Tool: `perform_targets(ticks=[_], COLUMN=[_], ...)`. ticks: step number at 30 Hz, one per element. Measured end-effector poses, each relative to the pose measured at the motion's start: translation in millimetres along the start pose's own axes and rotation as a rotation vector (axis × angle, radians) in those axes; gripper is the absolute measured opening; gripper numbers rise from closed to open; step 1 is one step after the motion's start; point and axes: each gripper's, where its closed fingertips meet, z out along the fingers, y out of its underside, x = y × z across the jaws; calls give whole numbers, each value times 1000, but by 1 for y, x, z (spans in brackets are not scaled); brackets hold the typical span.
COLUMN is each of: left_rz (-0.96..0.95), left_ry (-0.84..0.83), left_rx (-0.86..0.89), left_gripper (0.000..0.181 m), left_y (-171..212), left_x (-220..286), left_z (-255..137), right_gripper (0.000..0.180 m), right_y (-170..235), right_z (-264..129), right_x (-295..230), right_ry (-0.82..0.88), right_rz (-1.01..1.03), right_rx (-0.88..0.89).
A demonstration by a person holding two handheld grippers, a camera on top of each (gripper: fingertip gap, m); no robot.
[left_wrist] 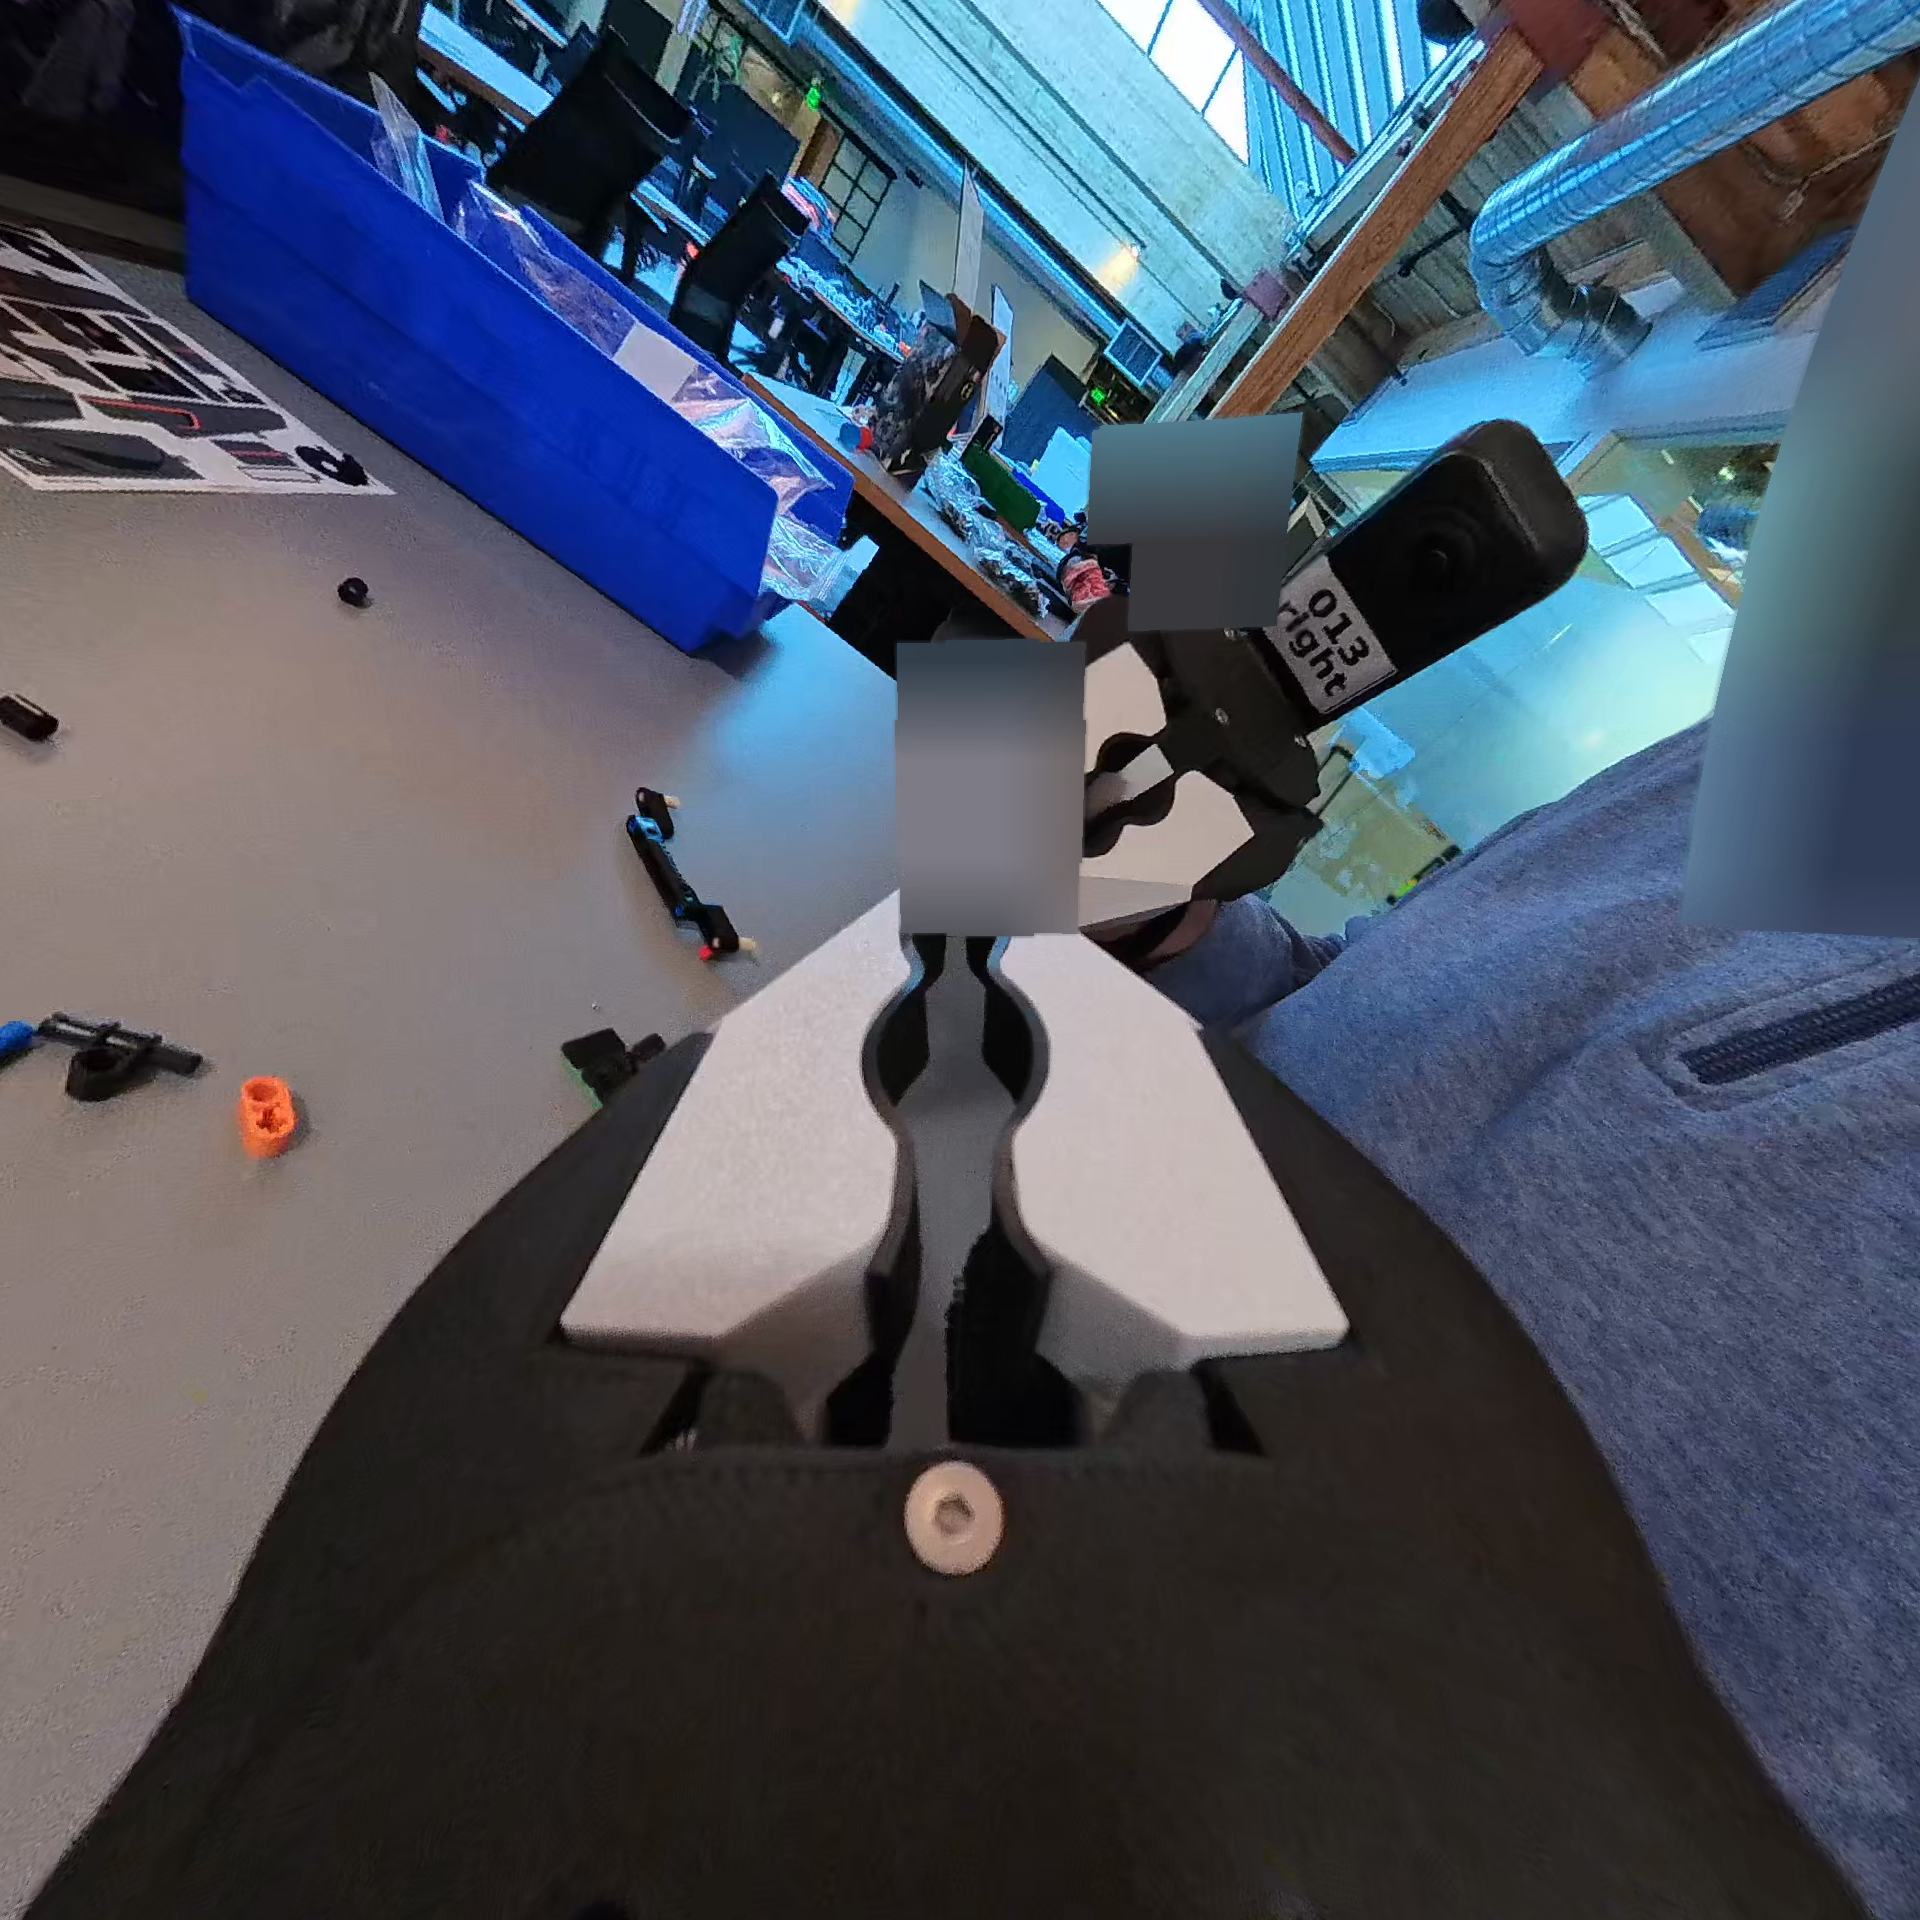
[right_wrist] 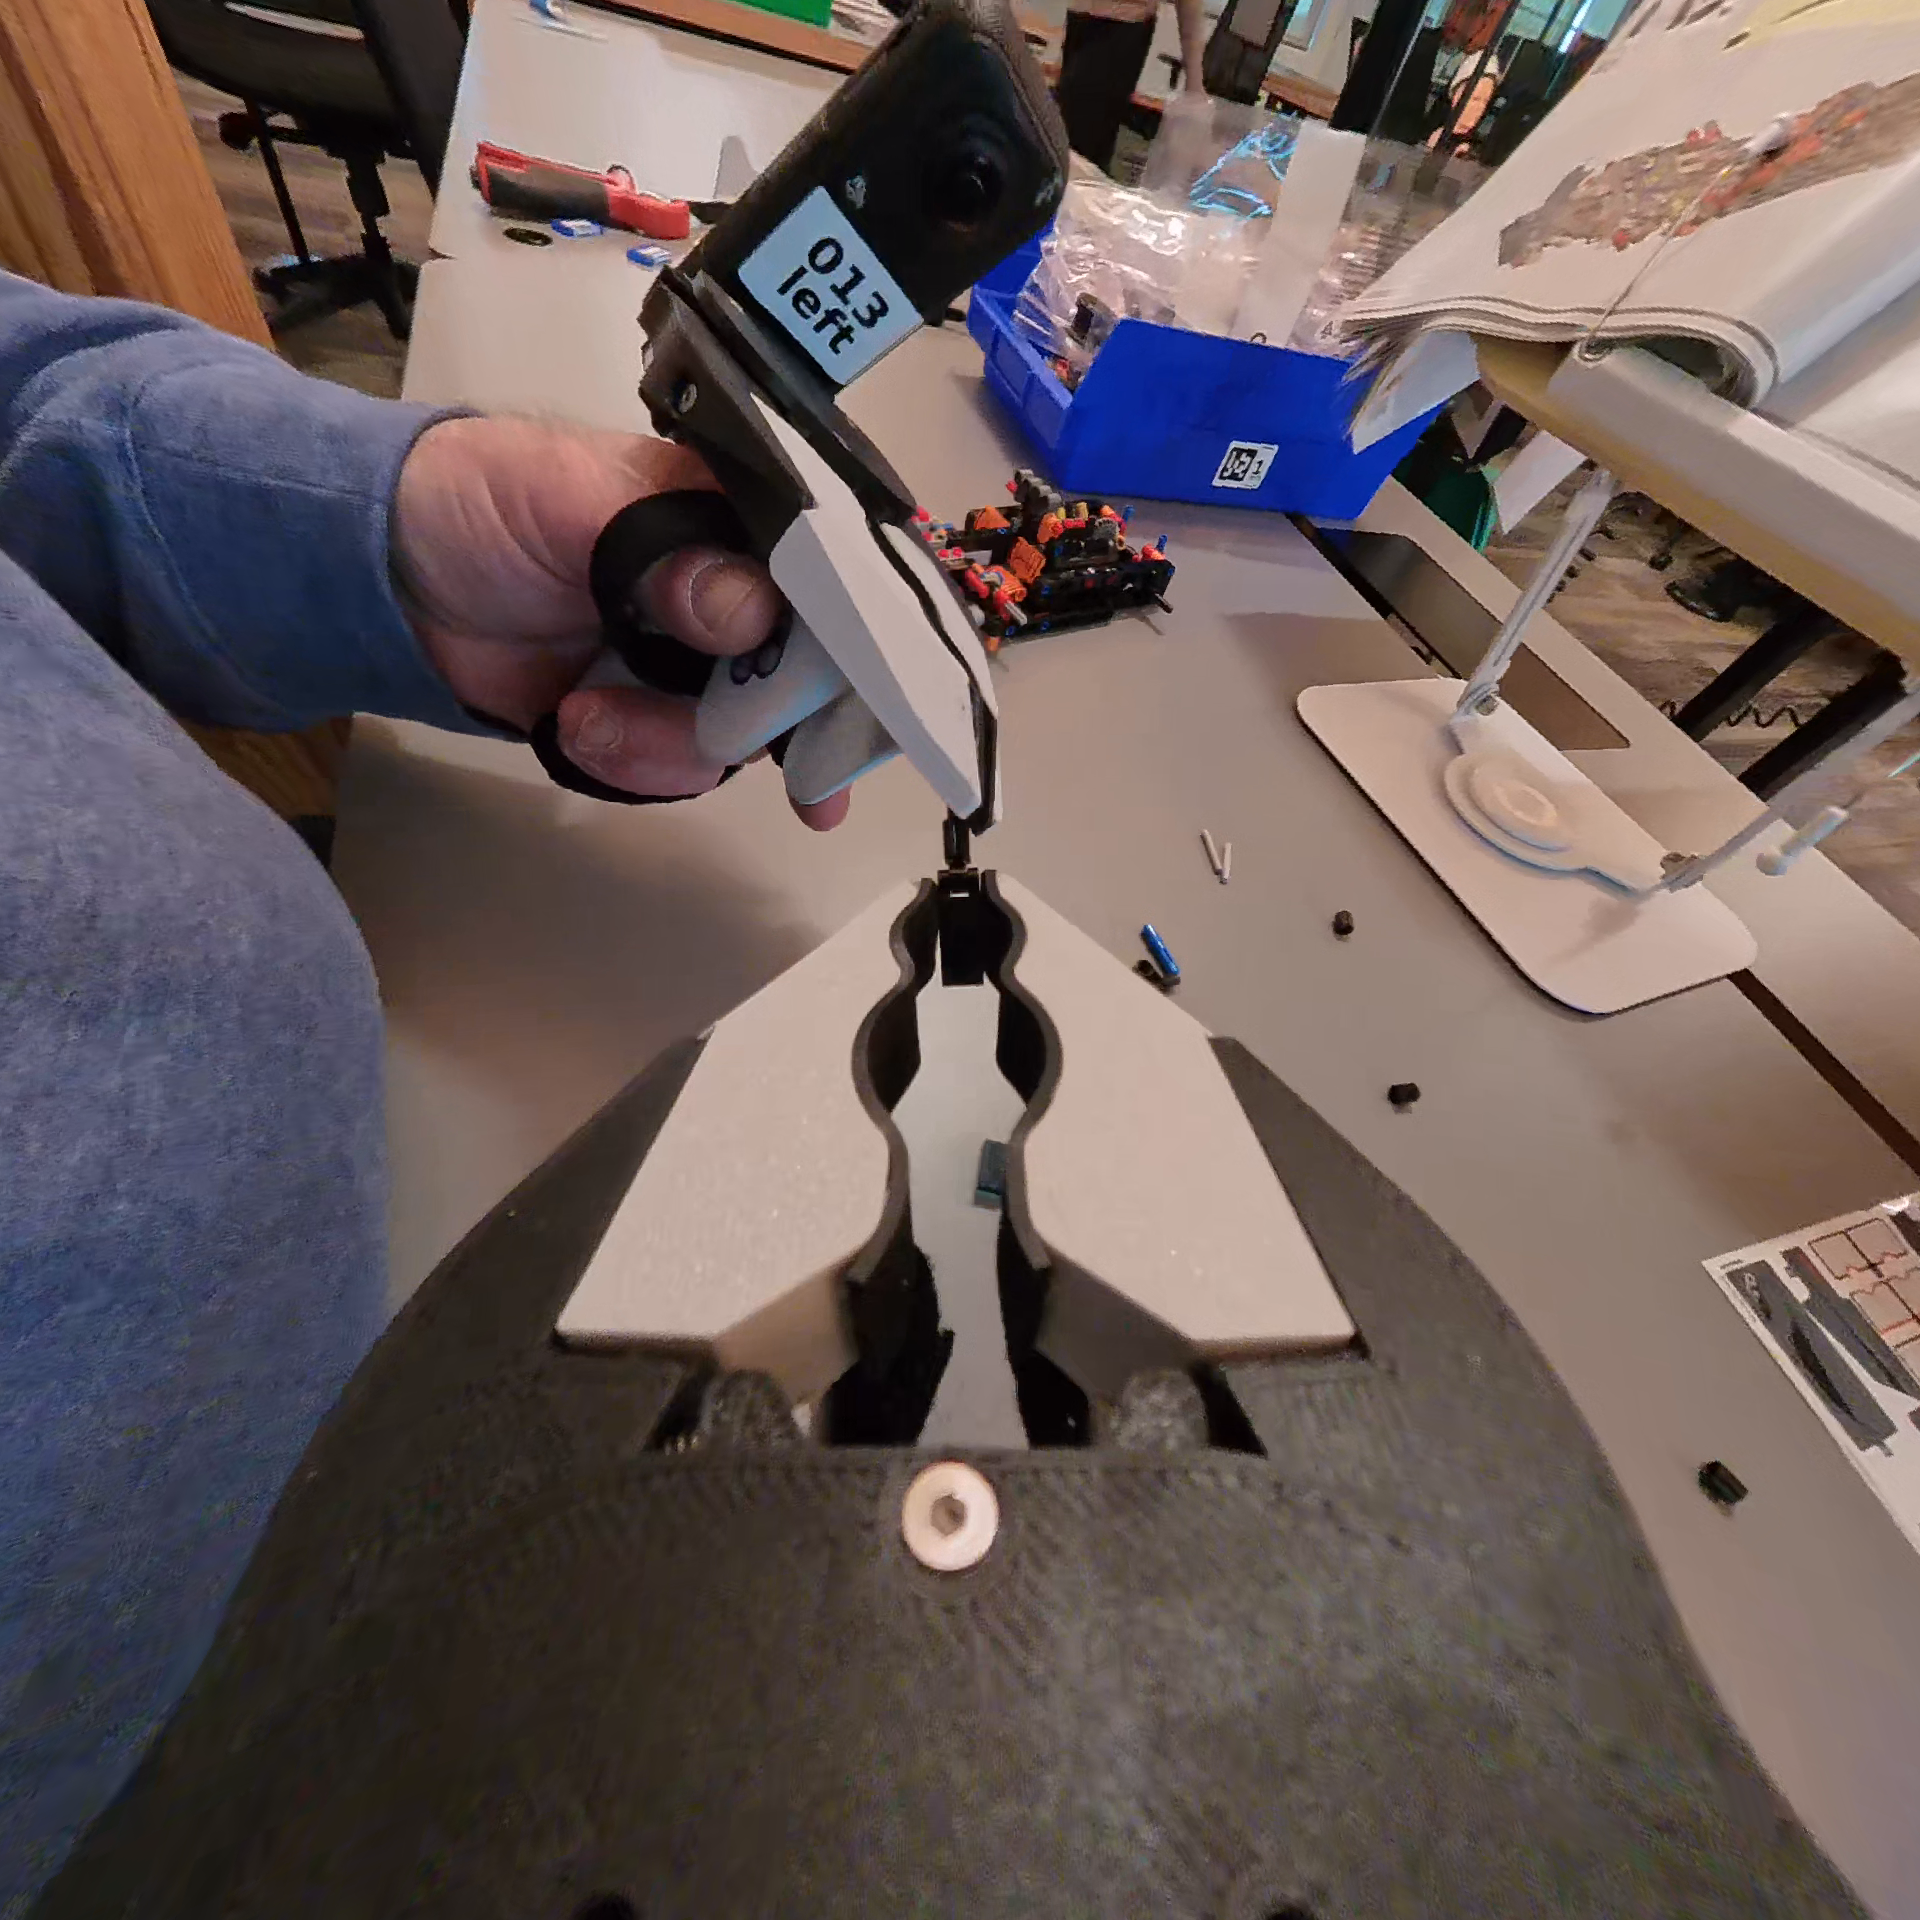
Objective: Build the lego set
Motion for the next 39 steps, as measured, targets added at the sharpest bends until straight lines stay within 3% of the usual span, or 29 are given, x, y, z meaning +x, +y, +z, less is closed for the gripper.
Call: perform_targets(ticks=[7,12,17,39], left_rz=[-23,-67,-72,-133], left_ry=[-17,-18,1,82], left_rx=[31,67,72,176], left_gripper=[0,0,0,0], left_y=[10,10,11,1], left_x=[8,2,6,9], left_z=[-11,-21,-21,-27], right_gripper=[6,17,6,9], right_y=[-3,2,3,-7], right_z=[1,6,15,18], right_x=[-16,-16,-22,-22], right_ry=[-12,-13,-8,-45], right_rz=[-8,5,-25,67], right_rx=[3,-21,-56,34])
